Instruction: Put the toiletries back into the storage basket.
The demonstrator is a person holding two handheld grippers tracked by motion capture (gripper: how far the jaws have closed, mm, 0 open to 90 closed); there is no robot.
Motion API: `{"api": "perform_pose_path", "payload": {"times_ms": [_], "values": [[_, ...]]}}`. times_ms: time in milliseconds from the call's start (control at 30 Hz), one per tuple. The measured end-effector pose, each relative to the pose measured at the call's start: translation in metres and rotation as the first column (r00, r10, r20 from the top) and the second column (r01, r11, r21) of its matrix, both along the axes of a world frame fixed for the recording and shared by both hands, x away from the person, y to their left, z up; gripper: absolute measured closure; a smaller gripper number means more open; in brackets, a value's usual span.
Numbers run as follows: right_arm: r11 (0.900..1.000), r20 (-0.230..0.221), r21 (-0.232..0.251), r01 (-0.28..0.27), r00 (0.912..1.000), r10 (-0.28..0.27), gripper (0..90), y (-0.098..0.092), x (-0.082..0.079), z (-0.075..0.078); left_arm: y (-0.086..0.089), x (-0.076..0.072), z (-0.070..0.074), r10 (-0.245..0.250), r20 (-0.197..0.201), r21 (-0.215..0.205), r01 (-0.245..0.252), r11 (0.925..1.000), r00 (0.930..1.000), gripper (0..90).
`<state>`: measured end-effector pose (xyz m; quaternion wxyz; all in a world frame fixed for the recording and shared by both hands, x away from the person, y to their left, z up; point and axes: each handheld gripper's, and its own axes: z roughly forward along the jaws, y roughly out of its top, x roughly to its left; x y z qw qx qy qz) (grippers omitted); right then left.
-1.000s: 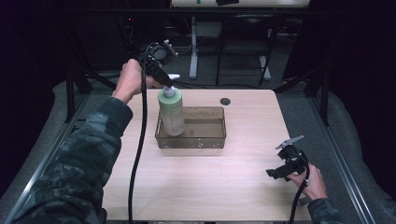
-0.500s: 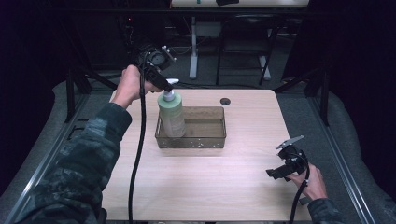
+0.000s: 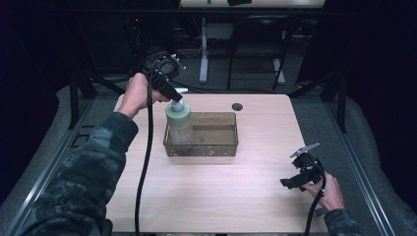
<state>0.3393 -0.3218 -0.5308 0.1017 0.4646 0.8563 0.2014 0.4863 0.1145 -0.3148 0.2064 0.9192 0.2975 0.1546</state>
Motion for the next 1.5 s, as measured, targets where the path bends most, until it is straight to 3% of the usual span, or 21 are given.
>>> {"api": "perform_pose_path", "payload": {"times_ms": [1233, 1500], "values": [[1.0, -0.005, 0.004, -0.003, 1.0, 0.003, 0.0, 0.0, 0.0, -0.001, 0.018, -0.006, -0.013, 0.003, -0.04, 0.023, -0.002, 0.9997, 0.9992, 62.4], [1.0, -0.004, 0.0, -0.003, 1.0, 0.003, 0.0, -0.001, 0.0, -0.001, 0.015, -0.006, -0.013, -0.027, -0.05, 0.032, 0.029, 0.9991, 0.9984, 62.2]]}}
